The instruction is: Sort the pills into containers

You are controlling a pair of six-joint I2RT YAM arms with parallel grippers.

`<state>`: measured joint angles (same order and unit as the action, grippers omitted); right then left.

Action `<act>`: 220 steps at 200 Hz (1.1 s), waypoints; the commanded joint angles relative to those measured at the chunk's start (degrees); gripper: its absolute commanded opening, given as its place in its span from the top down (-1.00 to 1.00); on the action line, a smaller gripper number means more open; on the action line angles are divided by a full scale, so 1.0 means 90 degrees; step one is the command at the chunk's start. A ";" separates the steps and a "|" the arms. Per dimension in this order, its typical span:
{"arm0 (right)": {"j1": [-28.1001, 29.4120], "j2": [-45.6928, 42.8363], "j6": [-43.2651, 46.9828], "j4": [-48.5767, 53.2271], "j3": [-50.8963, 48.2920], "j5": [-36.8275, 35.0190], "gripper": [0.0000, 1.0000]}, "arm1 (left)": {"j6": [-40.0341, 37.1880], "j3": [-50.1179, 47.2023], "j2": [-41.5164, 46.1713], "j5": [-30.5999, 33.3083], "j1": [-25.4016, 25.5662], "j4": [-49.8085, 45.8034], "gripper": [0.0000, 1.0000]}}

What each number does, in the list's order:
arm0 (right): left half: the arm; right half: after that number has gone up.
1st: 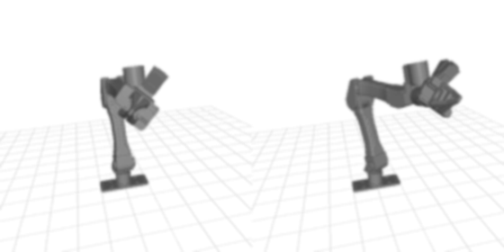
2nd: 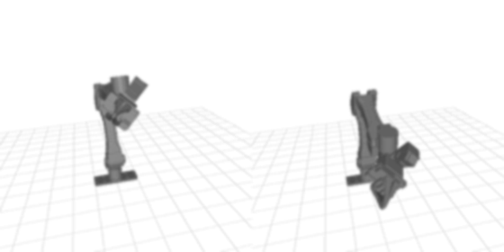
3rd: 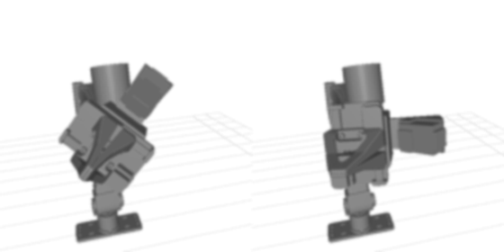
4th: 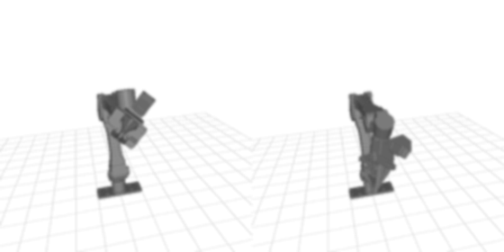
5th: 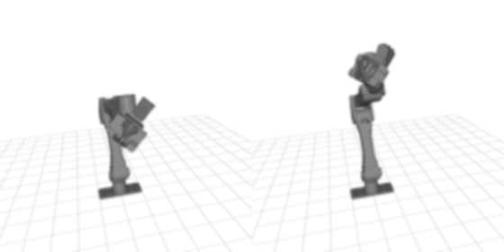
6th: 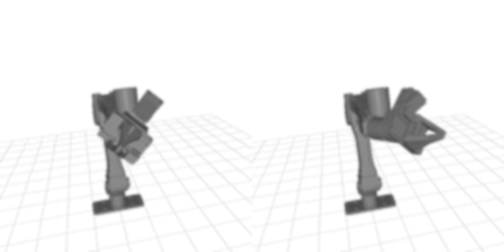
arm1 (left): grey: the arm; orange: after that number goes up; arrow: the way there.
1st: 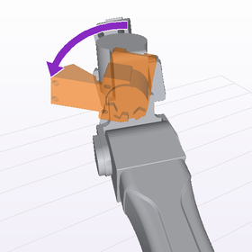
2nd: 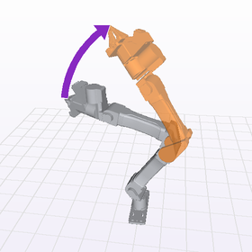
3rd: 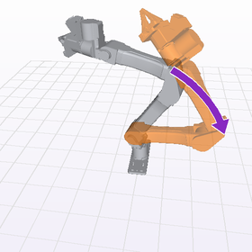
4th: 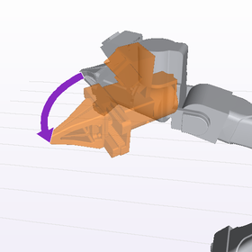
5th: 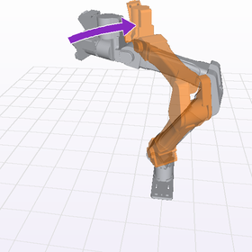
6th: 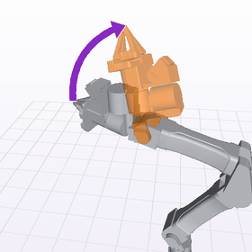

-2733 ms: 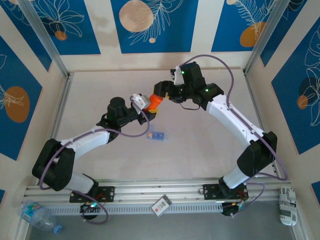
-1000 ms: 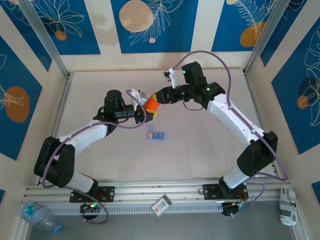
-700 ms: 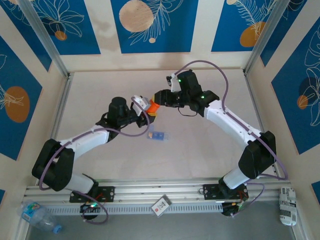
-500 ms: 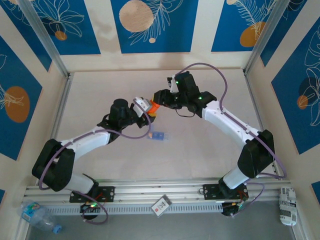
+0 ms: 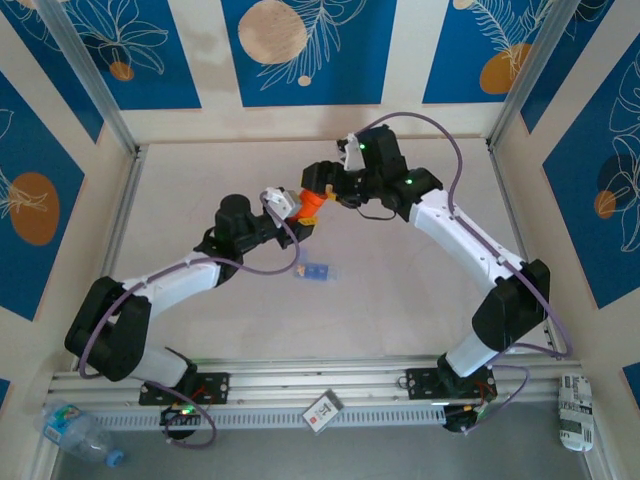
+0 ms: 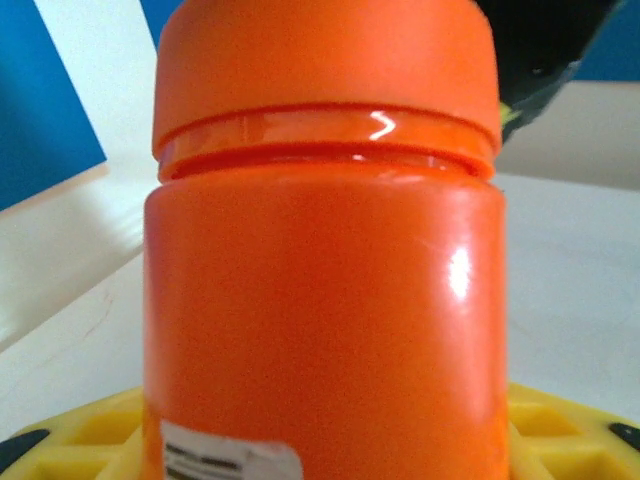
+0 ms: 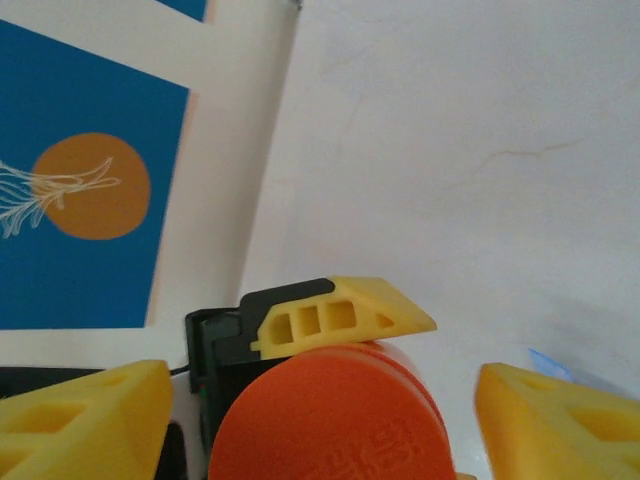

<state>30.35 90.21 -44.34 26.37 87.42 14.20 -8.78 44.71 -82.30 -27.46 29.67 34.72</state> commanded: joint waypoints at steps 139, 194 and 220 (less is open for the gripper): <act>-0.0308 0.0648 0.5193 0.2941 0.2234 0.1503 -0.67 | 0.1454 0.0862 -0.0308 -0.3284 -0.0621 -0.0001 1.00; -0.0237 0.0753 0.5174 0.2932 0.2136 0.1473 -0.41 | 0.1378 0.0862 -0.0258 -0.3335 -0.0621 -0.0113 1.00; -0.0237 0.0776 0.5109 0.2900 0.2048 0.1527 0.00 | 0.1361 0.0864 -0.0260 -0.3329 -0.0622 -0.0122 1.00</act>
<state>28.27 97.12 1.43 51.18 106.00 27.46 4.03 50.54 -85.32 -55.00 24.58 33.06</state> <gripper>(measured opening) 0.577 0.531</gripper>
